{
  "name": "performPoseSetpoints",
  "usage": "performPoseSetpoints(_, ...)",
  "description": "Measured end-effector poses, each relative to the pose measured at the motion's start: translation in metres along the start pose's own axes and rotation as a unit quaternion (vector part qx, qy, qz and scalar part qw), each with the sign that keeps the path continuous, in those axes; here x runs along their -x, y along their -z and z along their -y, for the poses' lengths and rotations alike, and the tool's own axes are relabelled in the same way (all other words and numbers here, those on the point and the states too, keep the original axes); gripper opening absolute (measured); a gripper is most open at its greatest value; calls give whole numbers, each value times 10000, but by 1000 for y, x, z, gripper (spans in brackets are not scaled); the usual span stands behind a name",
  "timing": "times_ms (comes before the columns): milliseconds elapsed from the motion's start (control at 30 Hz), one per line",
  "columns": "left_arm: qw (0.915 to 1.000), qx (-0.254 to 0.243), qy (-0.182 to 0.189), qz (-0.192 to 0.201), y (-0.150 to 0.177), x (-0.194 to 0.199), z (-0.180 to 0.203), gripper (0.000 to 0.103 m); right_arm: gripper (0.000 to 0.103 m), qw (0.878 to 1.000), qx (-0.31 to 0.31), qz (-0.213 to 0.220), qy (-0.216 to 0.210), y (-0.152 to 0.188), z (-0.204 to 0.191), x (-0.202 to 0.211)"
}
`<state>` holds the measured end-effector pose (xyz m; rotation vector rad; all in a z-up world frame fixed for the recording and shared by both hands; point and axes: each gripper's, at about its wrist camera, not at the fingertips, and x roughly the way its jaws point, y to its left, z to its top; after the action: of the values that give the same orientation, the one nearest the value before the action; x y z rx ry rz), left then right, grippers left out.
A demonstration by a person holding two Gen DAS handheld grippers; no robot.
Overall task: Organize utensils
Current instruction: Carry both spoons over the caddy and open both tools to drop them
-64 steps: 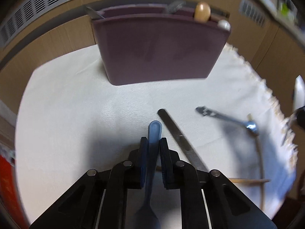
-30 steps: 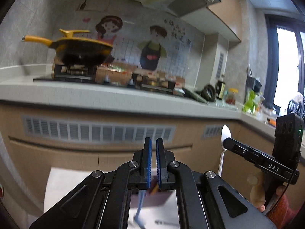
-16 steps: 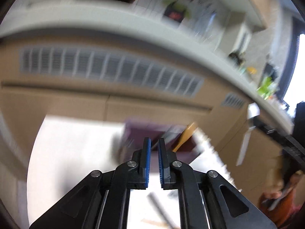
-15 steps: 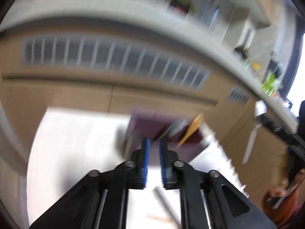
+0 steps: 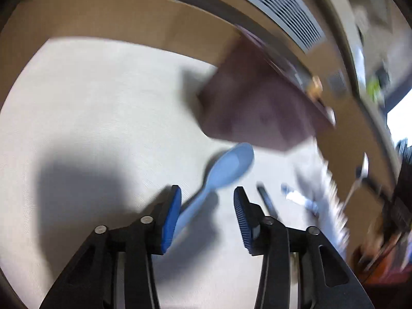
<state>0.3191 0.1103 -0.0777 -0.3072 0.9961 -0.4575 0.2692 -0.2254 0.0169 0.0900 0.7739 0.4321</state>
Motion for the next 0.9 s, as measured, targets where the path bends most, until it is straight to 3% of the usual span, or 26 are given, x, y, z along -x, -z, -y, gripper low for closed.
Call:
performPoseSetpoints(100,9967,-655,-479,15,5,-10,29,48,27,9999,-84,-50,-45,2,1,-5)
performPoseSetpoints(267,9879,-959,-1177,306,-6,-34,51,48,27,9999,-34,-132,-84,6,-6,-12)
performPoseSetpoints(433,9732,-1587,-1663,-31,-20,-53,67,48,27,9995,245,-168,106,12,-13,-8)
performPoseSetpoints(667,9738,-1466,-1722,-233,-32,-64,72,46,27,9997,164,-122,120,16,-8,-5)
performPoseSetpoints(733,9748,-1465,-1670,-187,-30,-61,74,36,27,9997,183,-114,116,16,-8,-4)
performPoseSetpoints(833,9851,-1149,-1280,99,-21,-42,78,35,27,9999,56,-89,-104,13,-7,1)
performPoseSetpoints(900,9929,-740,-809,455,-13,-17,83,35,27,9988,-218,-54,-436,9,0,5)
